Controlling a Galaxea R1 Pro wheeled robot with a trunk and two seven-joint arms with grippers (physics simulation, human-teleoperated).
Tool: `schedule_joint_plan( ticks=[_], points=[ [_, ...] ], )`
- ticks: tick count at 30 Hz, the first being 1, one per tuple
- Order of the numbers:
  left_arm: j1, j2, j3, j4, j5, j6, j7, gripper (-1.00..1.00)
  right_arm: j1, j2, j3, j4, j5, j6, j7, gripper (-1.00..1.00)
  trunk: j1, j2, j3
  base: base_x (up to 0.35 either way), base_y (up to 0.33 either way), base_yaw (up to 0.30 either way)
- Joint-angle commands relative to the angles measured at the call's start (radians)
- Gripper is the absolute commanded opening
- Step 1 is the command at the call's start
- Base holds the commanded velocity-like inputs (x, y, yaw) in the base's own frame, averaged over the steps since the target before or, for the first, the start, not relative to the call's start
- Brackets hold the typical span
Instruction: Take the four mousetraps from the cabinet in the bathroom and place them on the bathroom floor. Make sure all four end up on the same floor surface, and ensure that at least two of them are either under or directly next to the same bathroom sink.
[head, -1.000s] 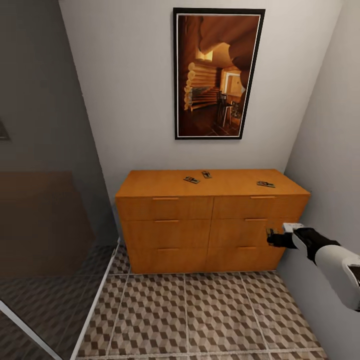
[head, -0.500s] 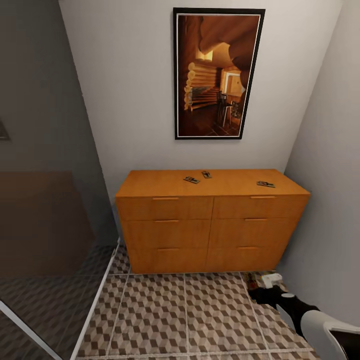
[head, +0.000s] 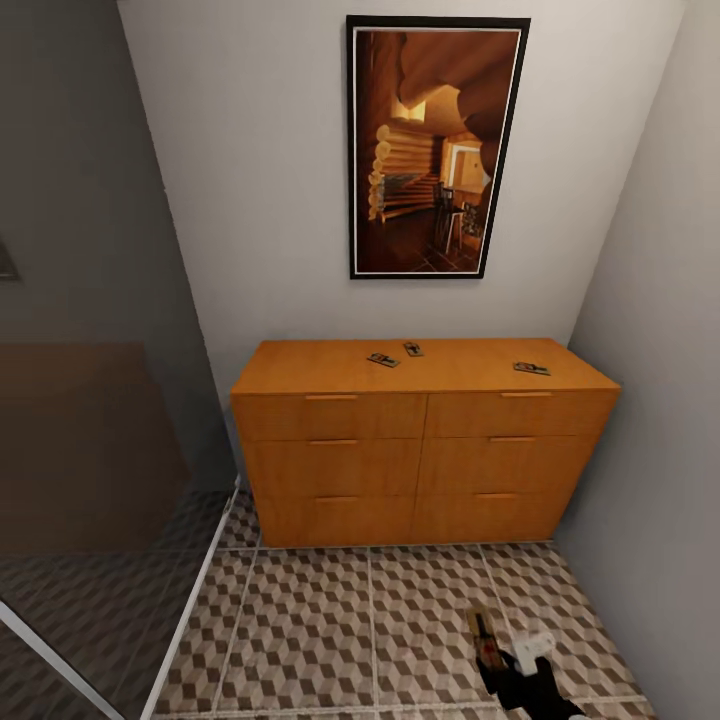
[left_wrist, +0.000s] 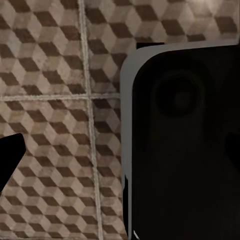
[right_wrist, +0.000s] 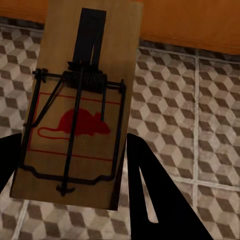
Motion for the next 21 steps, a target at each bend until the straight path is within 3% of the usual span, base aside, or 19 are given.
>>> schedule_joint_plan(
  ticks=[1,10,15,21],
  points=[
    [0.0,0.0,0.001,-0.013,-0.001,-0.002,-0.001,1.0,0.012,0.005,-0.01,0.001,0.003,-0.024,0.007,-1.0,0.0,0.0,-0.001,0.0,0.0,0.0],
    [0.0,-0.025,0.002,-0.121,-0.001,-0.001,0.0,1.0,0.064,0.028,-0.011,0.001,0.002,-0.149,0.006,-1.0,0.0,0.0,-0.001,0.0,0.0,0.0],
    [0.0,-0.032,0.004,-0.225,0.001,0.005,0.004,1.0,0.083,0.032,-0.012,0.001,-0.025,-0.183,-0.001,-1.0,0.0,0.0,-0.001,0.0,0.0,0.0],
    [0.0,-0.042,0.004,-0.37,0.004,0.039,0.035,1.0,0.097,0.033,-0.014,0.001,-0.173,-0.193,-0.021,-1.0,0.0,0.0,-0.001,0.0,0.0,0.0]
  ],
)
